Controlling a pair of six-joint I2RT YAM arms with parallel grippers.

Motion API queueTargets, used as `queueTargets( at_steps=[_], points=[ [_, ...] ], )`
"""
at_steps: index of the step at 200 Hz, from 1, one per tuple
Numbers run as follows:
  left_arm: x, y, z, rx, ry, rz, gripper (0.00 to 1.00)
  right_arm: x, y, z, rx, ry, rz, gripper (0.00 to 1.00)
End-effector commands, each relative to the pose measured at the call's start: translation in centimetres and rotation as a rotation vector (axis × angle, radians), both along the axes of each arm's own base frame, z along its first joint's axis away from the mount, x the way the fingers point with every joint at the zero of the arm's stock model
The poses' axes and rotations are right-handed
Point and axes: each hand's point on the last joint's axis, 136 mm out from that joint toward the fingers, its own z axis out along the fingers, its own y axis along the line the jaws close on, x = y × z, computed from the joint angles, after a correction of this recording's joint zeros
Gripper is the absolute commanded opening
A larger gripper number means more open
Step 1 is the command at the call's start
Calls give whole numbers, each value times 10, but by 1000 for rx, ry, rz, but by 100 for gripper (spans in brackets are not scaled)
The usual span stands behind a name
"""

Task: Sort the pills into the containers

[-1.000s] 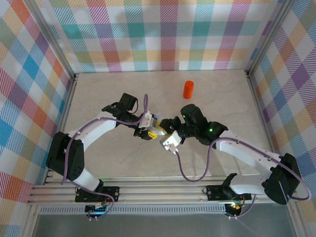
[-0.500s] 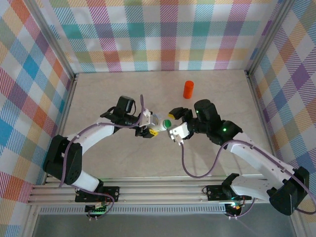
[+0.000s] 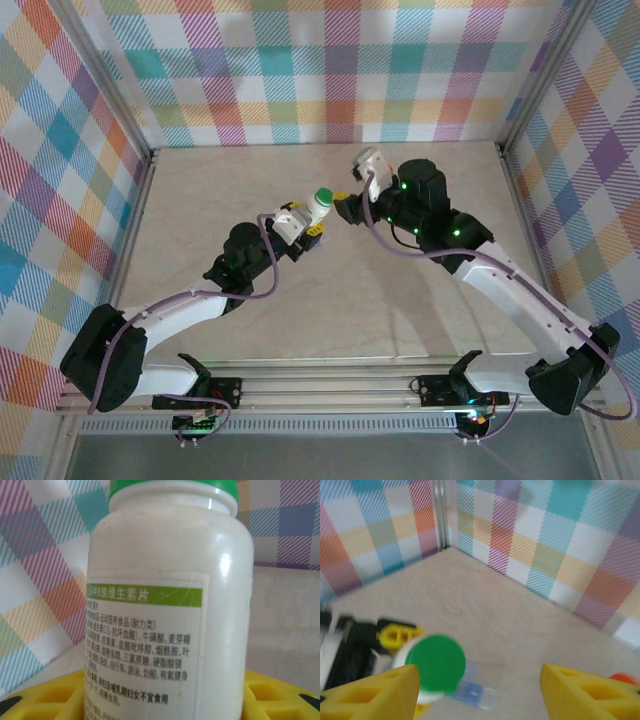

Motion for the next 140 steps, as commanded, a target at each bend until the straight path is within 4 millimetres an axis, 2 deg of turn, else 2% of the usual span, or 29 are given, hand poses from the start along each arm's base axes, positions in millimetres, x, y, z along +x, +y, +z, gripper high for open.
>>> queueTargets(
  at_steps=[1, 26, 68, 140],
  points=[
    [-9, -5, 22, -17, -139, -2, 0, 6, 1, 12, 251, 240, -126, 70],
    [-14, -11, 23, -6, -164, -16, 0, 1, 11, 8, 252, 345, -92, 72],
    [-6, -11, 22, 5, -174, 52, 0, -1, 26, -23, 226, 516, -81, 72],
    [2, -15, 16, 19, -166, 102, 0, -5, 41, -65, 146, 636, -62, 74]
  ],
)
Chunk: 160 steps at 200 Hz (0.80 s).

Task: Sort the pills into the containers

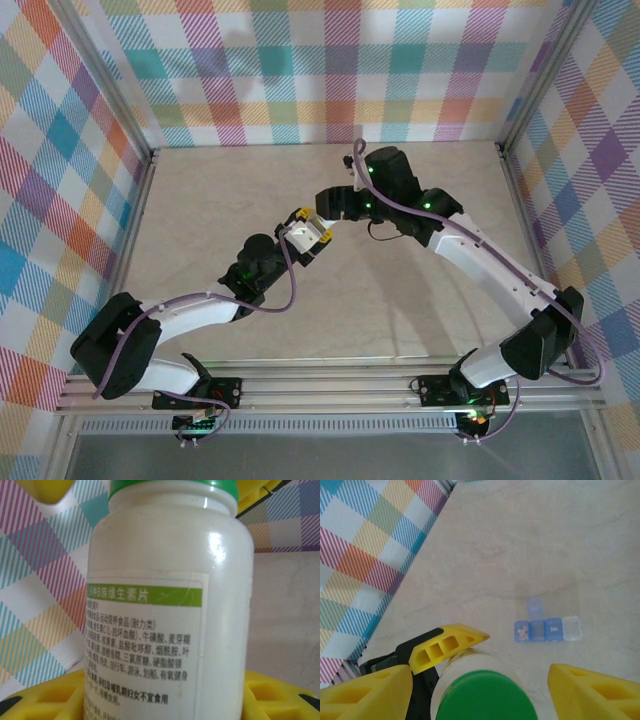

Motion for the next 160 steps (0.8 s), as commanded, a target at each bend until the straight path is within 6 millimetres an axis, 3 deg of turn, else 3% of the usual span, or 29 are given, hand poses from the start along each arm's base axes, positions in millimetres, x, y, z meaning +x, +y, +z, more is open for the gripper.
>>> queueTargets(
  at_steps=[1, 70, 120, 160],
  points=[
    [1, -2, 31, -59, -86, 20, 0, -8, 8, -2, 6, 41, 32, 75],
    [5, 0, 33, -46, -107, 49, 0, -18, 19, -26, 18, 152, 84, 71],
    [6, 7, 36, -56, -127, 80, 0, -22, 23, -29, 31, 185, 103, 66],
    [-6, 4, 38, -42, -168, 21, 0, -25, 20, -28, 31, 201, 119, 69]
  ],
)
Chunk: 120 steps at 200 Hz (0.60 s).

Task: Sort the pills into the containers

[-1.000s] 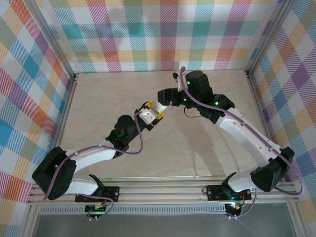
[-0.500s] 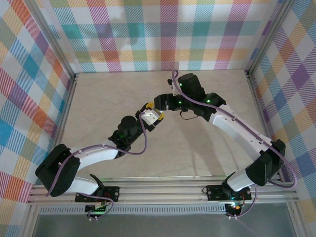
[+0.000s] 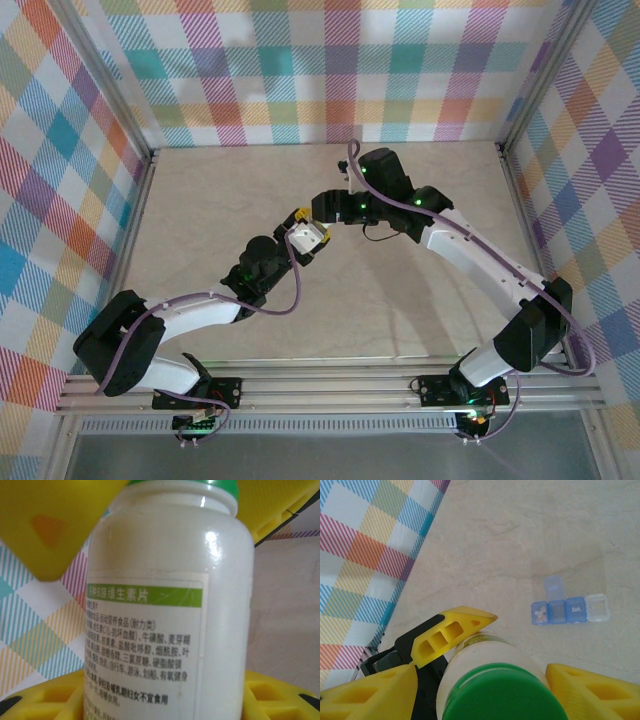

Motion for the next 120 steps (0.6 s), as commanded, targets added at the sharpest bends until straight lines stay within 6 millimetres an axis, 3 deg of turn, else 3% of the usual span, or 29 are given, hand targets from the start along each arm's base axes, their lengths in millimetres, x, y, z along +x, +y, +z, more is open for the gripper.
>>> queueTargets(
  at_steps=[1, 62, 97, 120],
  points=[
    [-11, -2, 42, -86, -125, -39, 0, -20, 6, -8, -3, 75, 80, 69],
    [-17, -2, 41, -82, -144, -65, 0, -33, 5, -5, 27, 142, 167, 67],
    [-20, -4, 41, -77, -141, -85, 0, -37, 4, -2, 37, 139, 180, 51],
    [-23, -7, 38, -63, -132, -107, 22, -36, 2, 5, 46, 104, 179, 46]
  ],
)
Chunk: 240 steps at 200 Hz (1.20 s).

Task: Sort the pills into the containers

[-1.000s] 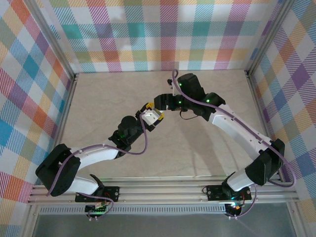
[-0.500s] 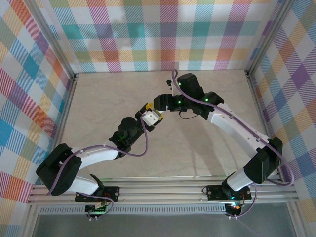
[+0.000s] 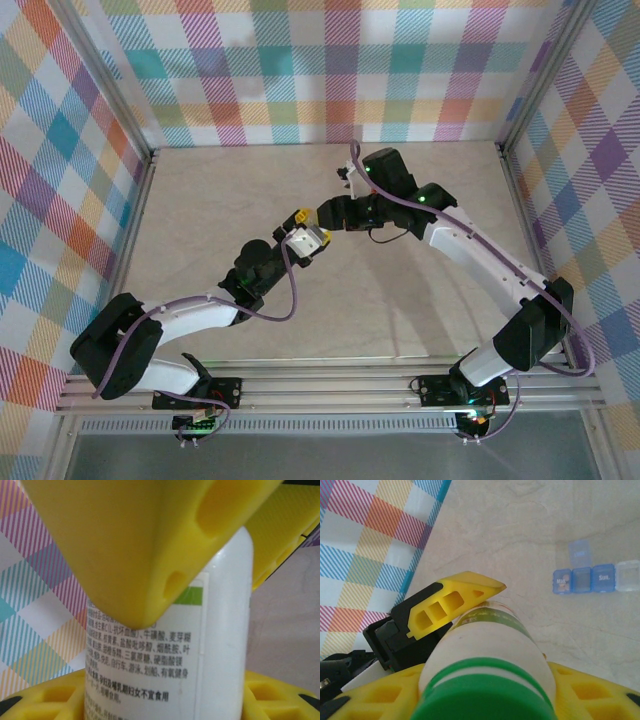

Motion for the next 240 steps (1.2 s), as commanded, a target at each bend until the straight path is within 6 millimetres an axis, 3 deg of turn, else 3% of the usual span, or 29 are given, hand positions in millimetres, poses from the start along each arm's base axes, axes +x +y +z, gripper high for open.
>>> queueTargets(
  at_steps=[1, 23, 33, 37, 38, 39, 43, 70, 90, 125, 164, 240],
  points=[
    [-12, -4, 29, -60, -73, -56, 22, -14, 3, 11, 30, -1, 63, 45],
    [-17, -9, 24, -29, -64, -97, 41, -15, 2, 17, 32, -39, 89, 42],
    [-20, -11, 21, -20, -51, -121, 56, -18, 3, 22, 37, -73, 126, 41],
    [-20, -11, 20, -17, -42, -132, 73, -19, 3, 24, 34, -91, 141, 41],
    [-20, -11, 19, -17, -39, -133, 86, -19, 3, 24, 33, -94, 145, 41],
    [-21, -11, 20, -17, -38, -136, 93, -19, 3, 25, 33, -100, 149, 41],
    [-21, -10, 20, -21, -32, -143, 100, -21, 2, 26, 28, -122, 168, 41],
    [-19, 3, 25, -104, 52, -203, 100, -30, -7, 33, -20, -304, 296, 37],
    [-25, 0, 21, -80, 90, -264, 100, -37, -10, 36, -29, -368, 355, 37],
    [-29, -5, 16, -67, 130, -304, 98, -42, -10, 41, -29, -386, 397, 38],
    [-32, -10, 22, -95, 137, -344, 75, -36, -12, 34, -81, -404, 401, 38],
    [-39, -15, 32, -120, 132, -396, 75, -29, -12, 25, -106, -387, 387, 38]
  ],
)
